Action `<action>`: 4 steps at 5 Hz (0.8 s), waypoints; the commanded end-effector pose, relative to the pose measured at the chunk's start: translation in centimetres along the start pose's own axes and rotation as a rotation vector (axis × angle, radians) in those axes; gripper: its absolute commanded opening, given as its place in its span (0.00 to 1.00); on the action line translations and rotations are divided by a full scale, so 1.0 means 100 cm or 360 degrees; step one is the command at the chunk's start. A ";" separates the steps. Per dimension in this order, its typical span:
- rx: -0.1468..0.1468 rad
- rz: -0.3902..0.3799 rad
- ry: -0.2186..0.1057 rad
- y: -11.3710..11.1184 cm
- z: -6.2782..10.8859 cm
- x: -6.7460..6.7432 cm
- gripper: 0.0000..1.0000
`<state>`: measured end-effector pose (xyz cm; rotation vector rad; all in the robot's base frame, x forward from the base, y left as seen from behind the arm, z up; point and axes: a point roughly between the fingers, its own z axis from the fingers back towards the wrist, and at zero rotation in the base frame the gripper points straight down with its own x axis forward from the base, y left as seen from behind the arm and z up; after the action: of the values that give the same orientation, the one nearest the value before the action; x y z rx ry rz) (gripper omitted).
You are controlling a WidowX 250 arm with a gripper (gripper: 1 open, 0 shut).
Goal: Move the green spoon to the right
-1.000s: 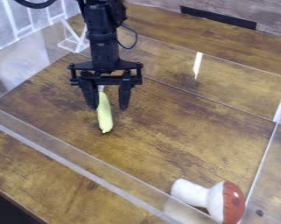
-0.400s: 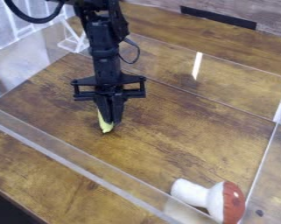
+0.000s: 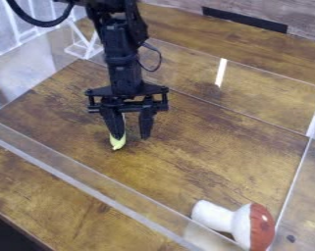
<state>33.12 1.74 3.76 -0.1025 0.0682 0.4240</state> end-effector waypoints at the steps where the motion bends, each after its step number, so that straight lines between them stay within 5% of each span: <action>1: 0.0005 0.0144 -0.0010 0.013 0.006 0.007 0.00; 3: 0.0122 -0.0134 -0.0080 -0.014 0.048 0.014 0.00; 4: 0.0173 -0.0219 -0.0097 -0.048 0.073 -0.006 0.00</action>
<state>34.19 -2.00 8.01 0.0290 0.1276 0.2809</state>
